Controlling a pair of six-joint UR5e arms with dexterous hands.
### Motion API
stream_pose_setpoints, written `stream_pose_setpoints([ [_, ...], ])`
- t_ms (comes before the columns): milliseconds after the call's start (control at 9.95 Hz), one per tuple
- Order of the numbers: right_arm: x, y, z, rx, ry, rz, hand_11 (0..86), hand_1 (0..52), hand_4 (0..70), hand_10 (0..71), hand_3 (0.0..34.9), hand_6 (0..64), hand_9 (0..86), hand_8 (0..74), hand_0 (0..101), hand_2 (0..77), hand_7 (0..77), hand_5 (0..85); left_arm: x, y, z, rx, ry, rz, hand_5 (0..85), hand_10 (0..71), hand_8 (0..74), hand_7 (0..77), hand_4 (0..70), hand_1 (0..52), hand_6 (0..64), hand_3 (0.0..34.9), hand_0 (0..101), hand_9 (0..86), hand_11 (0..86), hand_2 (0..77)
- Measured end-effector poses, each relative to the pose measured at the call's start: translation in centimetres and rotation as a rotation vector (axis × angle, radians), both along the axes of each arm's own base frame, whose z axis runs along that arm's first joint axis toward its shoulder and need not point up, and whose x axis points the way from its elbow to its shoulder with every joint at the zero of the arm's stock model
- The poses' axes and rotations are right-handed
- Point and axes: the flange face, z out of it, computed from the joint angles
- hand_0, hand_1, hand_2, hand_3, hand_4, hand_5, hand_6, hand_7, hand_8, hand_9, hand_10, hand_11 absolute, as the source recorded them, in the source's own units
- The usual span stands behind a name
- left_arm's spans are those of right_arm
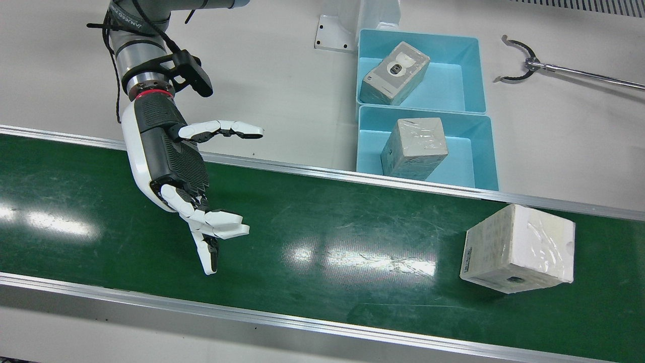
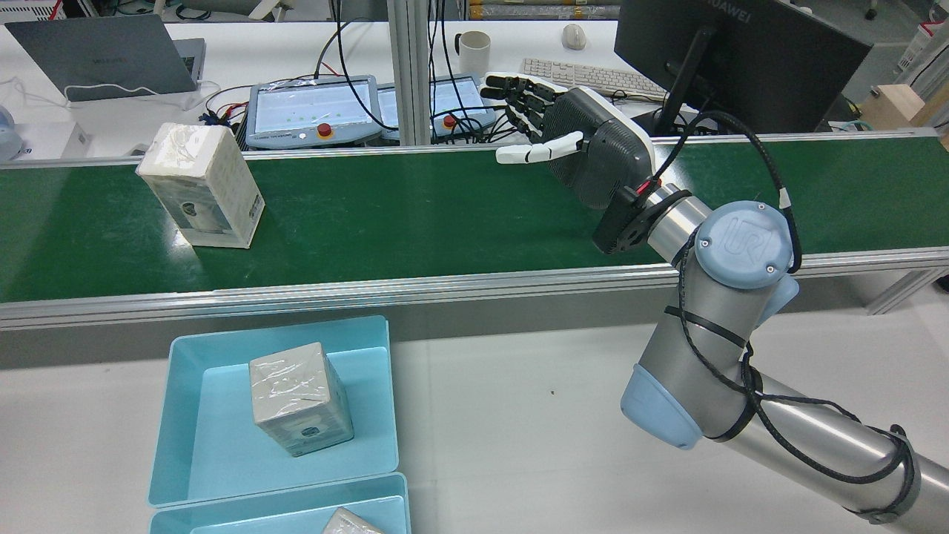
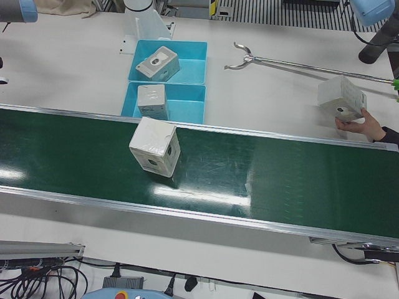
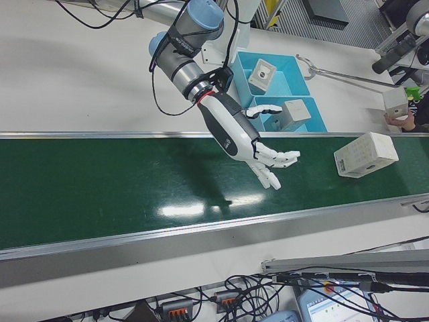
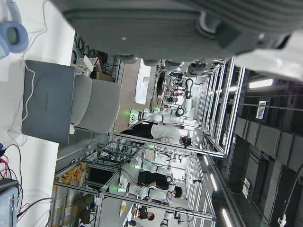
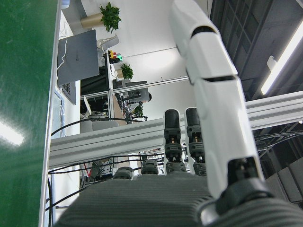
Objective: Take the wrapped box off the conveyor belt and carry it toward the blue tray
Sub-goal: 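Turn the open right hand to face the approaching wrapped box, then hold the right hand open as the wrapped box arrives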
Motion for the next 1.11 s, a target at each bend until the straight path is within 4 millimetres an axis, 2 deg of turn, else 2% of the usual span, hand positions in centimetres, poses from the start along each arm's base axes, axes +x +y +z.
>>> stream_pose_setpoints([
  [302,0.6,0.2,-0.9,0.022,-0.001,0.008,2.2,22.4,22.4,0.5,2.9,9.8,4.9,0.5,55,16.9,25.6,21.3,0.0,0.0,0.0,0.000,0.000,0.000,0.5,0.5,0.5,0.5,0.0,0.0,0.0,0.0,0,0.0,0.0,0.5],
  [402,0.5,0.1,-0.7,0.018,0.008,0.009,2.2,22.4,23.5,0.5,2.8,9.8,4.9,0.5,55,16.9,26.2,21.3,0.0,0.0,0.0,0.000,0.000,0.000,0.5,0.0,0.5,0.5,0.0,0.0,0.0,0.0,0,0.0,0.0,0.5],
  [603,-1.1,-0.7,1.4,-0.021,0.049,0.000,2.2,22.4,23.5,0.5,3.3,10.9,4.9,0.5,56,18.5,26.2,21.3,0.0,0.0,0.0,0.000,0.000,0.000,0.5,0.5,0.5,0.5,0.0,0.0,0.0,0.0,0,0.0,0.5,1.1],
  [704,-2.0,-1.0,2.2,-0.036,0.064,-0.006,1.6,22.4,19.1,0.5,5.7,9.8,5.4,0.5,56,15.8,25.6,19.1,0.0,0.0,0.0,0.000,0.000,0.000,1.1,0.5,0.5,0.5,0.0,0.0,0.0,0.0,0,0.0,0.5,1.1],
  [804,-2.4,-1.2,2.4,-0.042,0.069,-0.009,1.6,22.4,19.1,0.5,5.7,9.8,5.4,0.5,56,15.8,25.6,19.1,0.0,0.0,0.0,0.000,0.000,0.000,1.1,0.5,0.5,0.5,0.0,0.0,0.0,0.0,0,0.0,0.5,1.1],
  [905,-2.6,-1.2,2.4,-0.044,0.070,-0.011,1.6,18.5,17.5,0.0,7.0,7.6,4.4,0.5,54,12.5,24.5,20.2,0.0,0.0,0.0,0.000,0.000,0.000,0.5,0.5,0.5,0.5,0.0,0.0,0.0,0.0,0,0.0,0.0,1.1],
  [1005,-2.7,-1.3,2.4,-0.045,0.070,-0.012,1.6,14.7,17.5,0.5,7.7,8.2,4.4,0.5,52,6.5,24.5,20.2,0.0,0.0,0.0,0.000,0.000,0.000,0.5,0.5,0.5,0.5,0.0,0.0,0.0,0.0,0,0.0,0.0,1.1],
  [1106,-2.8,-1.3,2.4,-0.046,0.071,-0.013,1.6,14.7,17.5,0.5,7.7,8.2,4.4,0.5,52,6.5,24.5,20.2,0.0,0.0,0.0,0.000,0.000,0.000,0.5,0.5,0.5,0.5,0.0,0.0,0.0,0.0,0,0.0,0.0,1.1],
])
